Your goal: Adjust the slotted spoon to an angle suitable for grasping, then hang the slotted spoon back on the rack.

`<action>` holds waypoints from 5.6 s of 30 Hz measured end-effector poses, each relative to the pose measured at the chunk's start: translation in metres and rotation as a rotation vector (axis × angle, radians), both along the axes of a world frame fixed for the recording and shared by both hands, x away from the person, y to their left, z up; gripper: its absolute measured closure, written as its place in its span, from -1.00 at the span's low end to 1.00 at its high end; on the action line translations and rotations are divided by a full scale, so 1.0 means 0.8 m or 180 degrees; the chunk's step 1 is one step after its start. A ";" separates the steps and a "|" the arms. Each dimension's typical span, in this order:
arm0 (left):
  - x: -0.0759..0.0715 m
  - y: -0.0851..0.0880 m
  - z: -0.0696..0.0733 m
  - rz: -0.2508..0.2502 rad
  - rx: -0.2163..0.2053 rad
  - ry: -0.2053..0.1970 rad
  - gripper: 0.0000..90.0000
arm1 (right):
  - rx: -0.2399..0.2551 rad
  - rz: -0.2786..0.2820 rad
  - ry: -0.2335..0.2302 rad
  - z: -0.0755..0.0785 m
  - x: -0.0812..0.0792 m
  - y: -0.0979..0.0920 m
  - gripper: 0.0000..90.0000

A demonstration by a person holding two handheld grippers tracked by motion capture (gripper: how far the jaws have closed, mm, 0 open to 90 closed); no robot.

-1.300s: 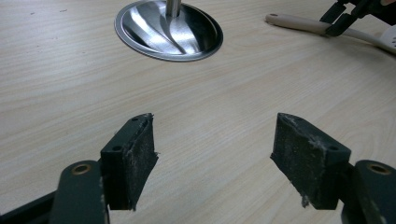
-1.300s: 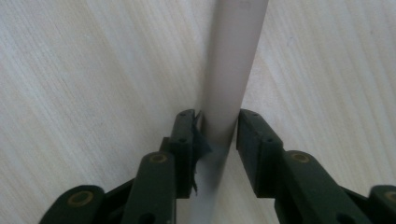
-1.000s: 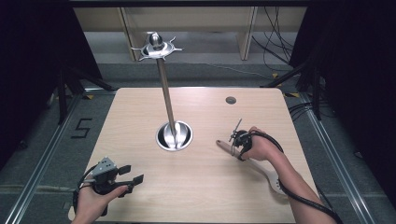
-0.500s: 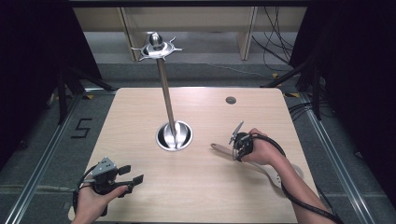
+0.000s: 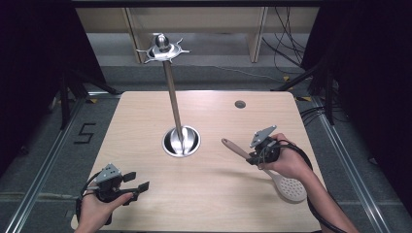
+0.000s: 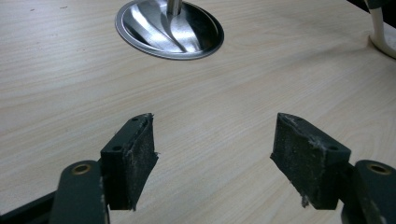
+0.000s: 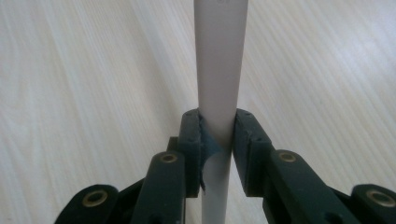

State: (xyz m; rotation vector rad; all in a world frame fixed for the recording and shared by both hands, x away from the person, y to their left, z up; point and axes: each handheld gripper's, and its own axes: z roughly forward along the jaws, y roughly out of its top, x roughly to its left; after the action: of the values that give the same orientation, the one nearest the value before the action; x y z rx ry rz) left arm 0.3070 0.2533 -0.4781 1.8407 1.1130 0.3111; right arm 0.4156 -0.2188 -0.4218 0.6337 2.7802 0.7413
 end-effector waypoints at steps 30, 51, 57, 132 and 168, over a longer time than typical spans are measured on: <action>0.003 0.004 0.001 0.0029 -0.0037 -0.0024 -0.36 | 0.1340 -0.0195 -0.0717 0.035 -0.042 -0.040 0.67; -0.004 0.005 0.003 0.0058 -0.0026 -0.0082 -0.36 | 0.1801 -0.0361 -0.0924 0.054 -0.045 -0.048 0.67; -0.002 0.004 0.003 0.0087 -0.0039 -0.0074 -0.36 | 0.1951 -0.0360 -0.1010 0.062 -0.038 -0.048 0.67; -0.003 0.003 0.008 0.0004 -0.0071 -0.0159 -0.36 | 0.2251 -0.0631 -0.1219 0.116 -0.043 0.071 0.66; -0.003 0.004 0.009 -0.0020 -0.0057 -0.0190 -0.36 | 0.2238 -0.0611 -0.1292 0.137 -0.023 0.127 0.66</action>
State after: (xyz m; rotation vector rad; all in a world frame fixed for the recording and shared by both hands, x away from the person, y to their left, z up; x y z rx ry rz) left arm 0.3043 0.2561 -0.4708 1.8075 1.0657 0.3490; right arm 0.3972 -0.1171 -0.3121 0.7371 2.0253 1.6078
